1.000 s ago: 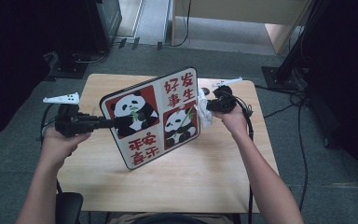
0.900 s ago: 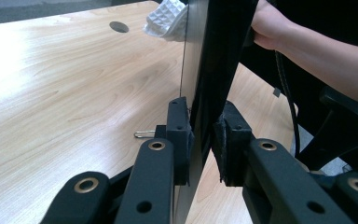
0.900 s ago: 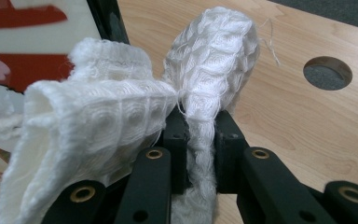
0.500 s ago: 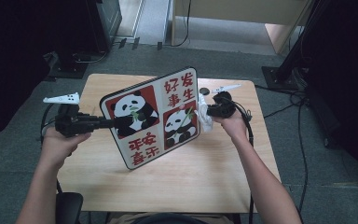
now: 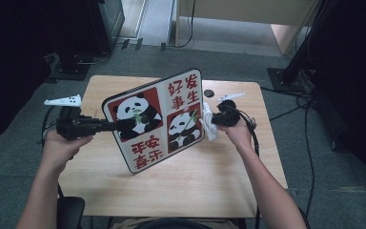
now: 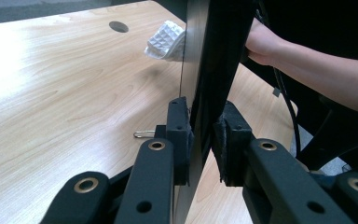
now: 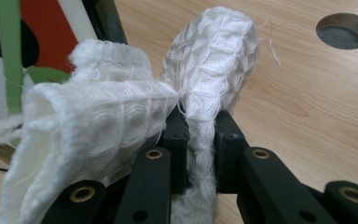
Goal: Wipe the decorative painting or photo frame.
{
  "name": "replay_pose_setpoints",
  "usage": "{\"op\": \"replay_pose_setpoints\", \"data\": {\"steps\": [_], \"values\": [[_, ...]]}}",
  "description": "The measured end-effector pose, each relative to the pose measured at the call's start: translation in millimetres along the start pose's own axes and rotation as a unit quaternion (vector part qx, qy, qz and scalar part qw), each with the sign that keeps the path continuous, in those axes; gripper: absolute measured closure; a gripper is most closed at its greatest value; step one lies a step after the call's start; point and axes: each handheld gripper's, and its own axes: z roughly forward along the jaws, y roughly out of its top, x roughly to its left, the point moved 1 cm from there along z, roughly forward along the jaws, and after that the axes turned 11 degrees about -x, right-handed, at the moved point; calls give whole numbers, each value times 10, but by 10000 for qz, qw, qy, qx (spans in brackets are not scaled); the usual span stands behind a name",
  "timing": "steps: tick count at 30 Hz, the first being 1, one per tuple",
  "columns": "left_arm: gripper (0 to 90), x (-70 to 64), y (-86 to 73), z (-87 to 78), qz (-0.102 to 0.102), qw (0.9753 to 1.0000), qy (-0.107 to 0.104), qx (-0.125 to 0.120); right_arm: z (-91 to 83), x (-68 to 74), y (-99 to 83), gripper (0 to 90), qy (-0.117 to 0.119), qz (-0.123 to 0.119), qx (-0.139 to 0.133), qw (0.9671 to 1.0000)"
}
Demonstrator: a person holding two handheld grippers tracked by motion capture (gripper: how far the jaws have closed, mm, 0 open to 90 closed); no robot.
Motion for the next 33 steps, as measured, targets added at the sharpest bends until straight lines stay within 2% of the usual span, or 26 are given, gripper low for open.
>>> {"op": "replay_pose_setpoints", "data": {"steps": [15,21,25,33], "values": [[778,5,-1,-1,-14,10000,1,-6,44,-43,-182,788,60,54,-22,10000],[778,12,-3,-6,-9,10000,4,-17,65,-60,-270,787,82,156,38,9998],[778,8,-3,-7,4,10000,-13,-9,84,-77,-315,787,104,85,-3,9999],[777,13,-7,-11,0,10000,-11,-5,115,-101,-403,782,99,32,114,9999]]}}
